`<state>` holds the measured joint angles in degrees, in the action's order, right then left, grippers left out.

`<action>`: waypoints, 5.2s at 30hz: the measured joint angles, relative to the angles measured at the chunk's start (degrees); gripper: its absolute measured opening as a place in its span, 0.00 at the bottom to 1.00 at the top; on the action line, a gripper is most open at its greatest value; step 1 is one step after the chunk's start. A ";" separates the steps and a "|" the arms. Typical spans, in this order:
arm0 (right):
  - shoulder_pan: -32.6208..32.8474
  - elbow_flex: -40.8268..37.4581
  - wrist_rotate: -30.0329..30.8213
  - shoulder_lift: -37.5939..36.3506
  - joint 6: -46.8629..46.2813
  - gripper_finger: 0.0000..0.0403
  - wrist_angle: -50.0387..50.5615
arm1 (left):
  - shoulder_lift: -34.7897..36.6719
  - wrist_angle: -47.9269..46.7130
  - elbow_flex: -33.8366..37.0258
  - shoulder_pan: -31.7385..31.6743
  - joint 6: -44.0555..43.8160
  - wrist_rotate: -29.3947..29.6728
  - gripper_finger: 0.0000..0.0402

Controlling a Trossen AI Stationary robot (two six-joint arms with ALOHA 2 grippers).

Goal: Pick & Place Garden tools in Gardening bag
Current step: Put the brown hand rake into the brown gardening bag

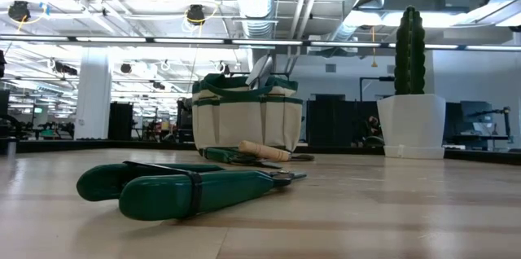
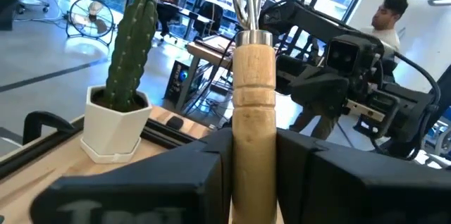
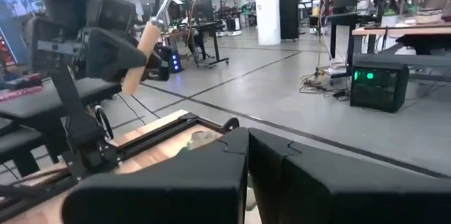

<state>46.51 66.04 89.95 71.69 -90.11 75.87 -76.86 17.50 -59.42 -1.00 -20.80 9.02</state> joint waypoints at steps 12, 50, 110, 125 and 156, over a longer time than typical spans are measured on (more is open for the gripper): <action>-3.86 0.11 0.09 -3.15 -0.12 0.00 -3.12 | -0.02 -0.17 0.00 -0.01 1.01 0.01 0.12; -40.30 -13.81 -86.91 -3.57 69.64 0.00 -73.30 | 1.55 -2.40 0.07 -0.07 0.87 0.47 0.12; -50.45 -13.75 -82.40 1.48 68.02 0.48 -111.86 | -0.61 -2.71 0.04 -1.37 -0.90 3.23 0.12; -50.44 -10.40 -82.20 9.15 68.04 0.36 -118.96 | -0.52 -2.38 0.04 -1.19 -1.84 3.24 0.12; -51.11 -6.51 -82.51 10.86 69.22 0.01 -117.32 | -0.76 -2.69 0.02 -1.17 -0.59 3.15 0.13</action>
<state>-4.60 59.53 7.44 82.54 -20.89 -41.45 -77.62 14.80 -59.40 -2.17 -21.39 12.16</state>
